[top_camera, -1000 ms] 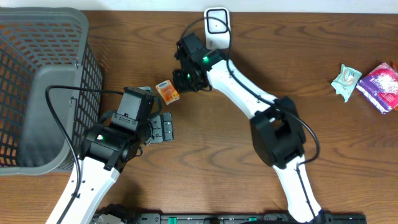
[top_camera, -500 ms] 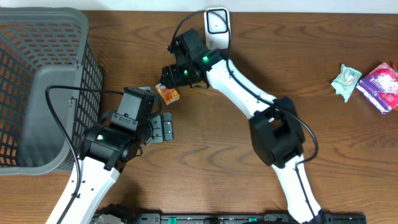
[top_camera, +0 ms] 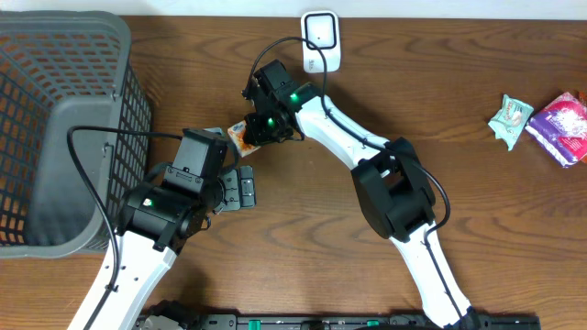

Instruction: Scan the item barcode

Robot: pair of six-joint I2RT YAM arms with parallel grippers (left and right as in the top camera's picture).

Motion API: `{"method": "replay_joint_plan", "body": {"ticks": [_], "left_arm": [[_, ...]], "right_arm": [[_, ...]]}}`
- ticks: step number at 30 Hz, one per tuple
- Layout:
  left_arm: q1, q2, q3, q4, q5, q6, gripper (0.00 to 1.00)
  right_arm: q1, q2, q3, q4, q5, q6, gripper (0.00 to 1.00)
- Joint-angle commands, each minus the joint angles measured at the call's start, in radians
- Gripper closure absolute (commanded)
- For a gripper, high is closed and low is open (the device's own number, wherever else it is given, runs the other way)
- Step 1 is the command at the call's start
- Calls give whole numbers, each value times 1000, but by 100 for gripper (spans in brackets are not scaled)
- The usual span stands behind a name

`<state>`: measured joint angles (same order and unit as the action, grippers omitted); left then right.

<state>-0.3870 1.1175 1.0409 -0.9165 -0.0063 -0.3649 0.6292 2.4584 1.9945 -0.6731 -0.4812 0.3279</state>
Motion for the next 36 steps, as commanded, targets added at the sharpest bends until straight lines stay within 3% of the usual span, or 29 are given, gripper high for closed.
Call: {"method": "replay_joint_plan", "body": {"ticks": [1,9,17,24,36], "left_arm": [[5,1,1,-3,-5,13,2],[5,1,1,-3,-5,13,2],[5,1,1,-3,-5,13,2],[5,1,1,-3,-5,13,2],[5,1,1,-3,-5,13,2]], "right_arm": [[-4,19,1,-16,-111,27,99],[-93,0,1,-5,-487,320,99],[-185,0,1,-39,-867,510,98],[-203,0,1,-74,-999,643,99],[-205,0,1,-72,-1044,621,99]]}}
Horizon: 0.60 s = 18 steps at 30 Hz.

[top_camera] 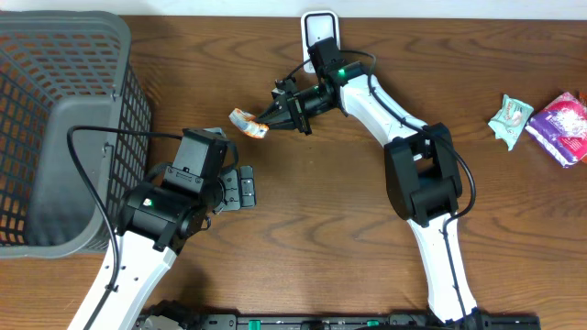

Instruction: Scan the item barcode

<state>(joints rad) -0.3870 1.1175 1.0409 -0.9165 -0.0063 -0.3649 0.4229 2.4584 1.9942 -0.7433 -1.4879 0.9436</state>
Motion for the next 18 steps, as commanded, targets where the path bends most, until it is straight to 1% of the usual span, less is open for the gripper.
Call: {"method": "replay_joint_plan", "body": {"ticks": [1,3,5,9,11,13,15,16,18], "left_arm": [[5,1,1,-3,-5,13,2],[5,1,1,-3,-5,13,2],[5,1,1,-3,-5,13,2],[5,1,1,-3,-5,13,2],[5,1,1,-3,-5,13,2],[5,1,1,-3,-5,13,2],[5,1,1,-3,-5,13,2],[5,1,1,-3,-5,13,2],[5,1,1,-3,-5,13,2]], "right_arm": [[2,0,1,-2,-21,-4,99],[2,0,1,-2,48,-47,99],[2,0,1,-21,168,-169,99],[-6,0,1,-164,303,-315,99],[-19,0,1,-203,329,-425,99],[-38,0,1,-264,341,-612,99],[-60,0,1,-360,371,-816,99],[-73,0,1,-421,407,-934,99],[-92,0,1,-520,516,-1077,99]]}}
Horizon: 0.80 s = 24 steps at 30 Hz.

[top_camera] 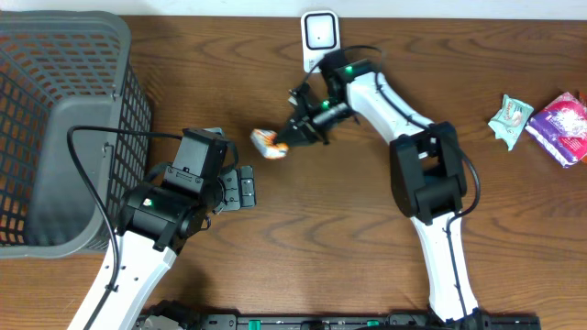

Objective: Scan the item barcode
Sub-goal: 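Hold the orange tissue box up under the white scanner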

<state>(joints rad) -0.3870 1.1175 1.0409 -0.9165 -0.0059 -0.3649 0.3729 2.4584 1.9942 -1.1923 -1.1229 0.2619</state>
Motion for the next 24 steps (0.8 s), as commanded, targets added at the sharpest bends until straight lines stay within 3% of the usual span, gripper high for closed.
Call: {"method": "replay_joint_plan", "body": {"ticks": [1,5,12,14,15,16,19,24], "left_arm": [[5,1,1,-3,-5,13,2],[4,1,1,-3,-5,13,2],[5,1,1,-3,-5,13,2],[5,1,1,-3,-5,13,2],[5,1,1,-3,-5,13,2],[5,1,1,-3,-5,13,2],[5,1,1,-3,-5,13,2],[5,1,1,-3,-5,13,2]], "right_arm": [[-51,0,1,-113,232,-430,99],[-73,0,1,-216,506,-435,99],[-74,0,1,-215,558,-434,99],[-74,0,1,-193,594,-393,90],[-72,0,1,-183,620,-359,78],[-71,0,1,-174,655,-310,73],[-70,-1,9,-163,703,-219,70],[-88,-11,132,-283,728,-209,67]]}}
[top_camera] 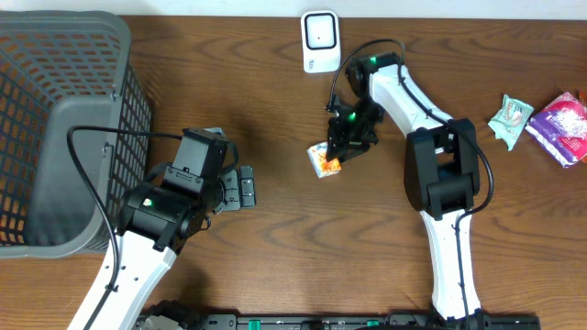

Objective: Scan the item barcode
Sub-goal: 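Hold the orange tissue box up under the white scanner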

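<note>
A small orange and white packet (322, 159) hangs at mid table, below the white barcode scanner (319, 39) that stands at the far edge. My right gripper (335, 154) is shut on the packet's right side, its arm reaching in from the right. Well to the left, my left gripper (246, 189) rests near the table and looks open with nothing in it.
A large grey mesh basket (60, 119) fills the left side. At the far right lie a pale green packet (510, 119) and a purple and pink packet (561, 126). The brown wooden table (303, 257) runs toward the front.
My right gripper has carried the orange packet to the right and toward the front, from left of the scanner's line to just below it. The left arm stayed put.
At first my right gripper held the orange packet close beside my left gripper. It then held it a little farther from the left gripper, then farther right at mid table, and now holds it below the scanner. The left arm never moved.
</note>
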Robot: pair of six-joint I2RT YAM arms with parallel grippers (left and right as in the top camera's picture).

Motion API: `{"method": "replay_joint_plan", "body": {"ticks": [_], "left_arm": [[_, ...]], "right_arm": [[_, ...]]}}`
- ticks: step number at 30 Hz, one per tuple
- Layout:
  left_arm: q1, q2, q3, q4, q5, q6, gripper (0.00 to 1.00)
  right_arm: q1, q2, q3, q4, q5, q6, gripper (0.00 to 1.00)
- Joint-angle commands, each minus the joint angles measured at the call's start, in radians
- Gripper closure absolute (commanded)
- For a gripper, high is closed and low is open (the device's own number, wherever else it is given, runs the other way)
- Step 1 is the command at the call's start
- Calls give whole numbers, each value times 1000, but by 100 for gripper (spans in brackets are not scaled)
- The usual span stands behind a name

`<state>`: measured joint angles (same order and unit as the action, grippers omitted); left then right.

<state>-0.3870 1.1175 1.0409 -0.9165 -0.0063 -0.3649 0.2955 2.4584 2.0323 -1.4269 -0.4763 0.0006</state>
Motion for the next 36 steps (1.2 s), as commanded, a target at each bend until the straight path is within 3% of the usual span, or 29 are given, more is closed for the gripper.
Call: {"method": "replay_joint_plan", "body": {"ticks": [1,5,8,13,23,28,30,33,36], "left_arm": [[5,1,1,-3,-5,13,2],[5,1,1,-3,-5,13,2],[5,1,1,-3,-5,13,2],[5,1,1,-3,-5,13,2],[5,1,1,-3,-5,13,2],[5,1,1,-3,-5,13,2],[5,1,1,-3,-5,13,2],[5,1,1,-3,-5,13,2],[5,1,1,-3,-5,13,2]], "right_arm": [[-11,-17,127,-75,101,53,66],[0,-44,279,-192,230,113,61],[25,-56,357,-249,258,134,51],[114,-64,373,-271,290,115,56],[314,-62,251,-193,597,264,60],[341,-62,166,-126,595,276,72],[352,-62,121,-82,608,275,71],[368,-62,54,-15,665,276,62],[375,-61,11,28,721,294,61]]}}
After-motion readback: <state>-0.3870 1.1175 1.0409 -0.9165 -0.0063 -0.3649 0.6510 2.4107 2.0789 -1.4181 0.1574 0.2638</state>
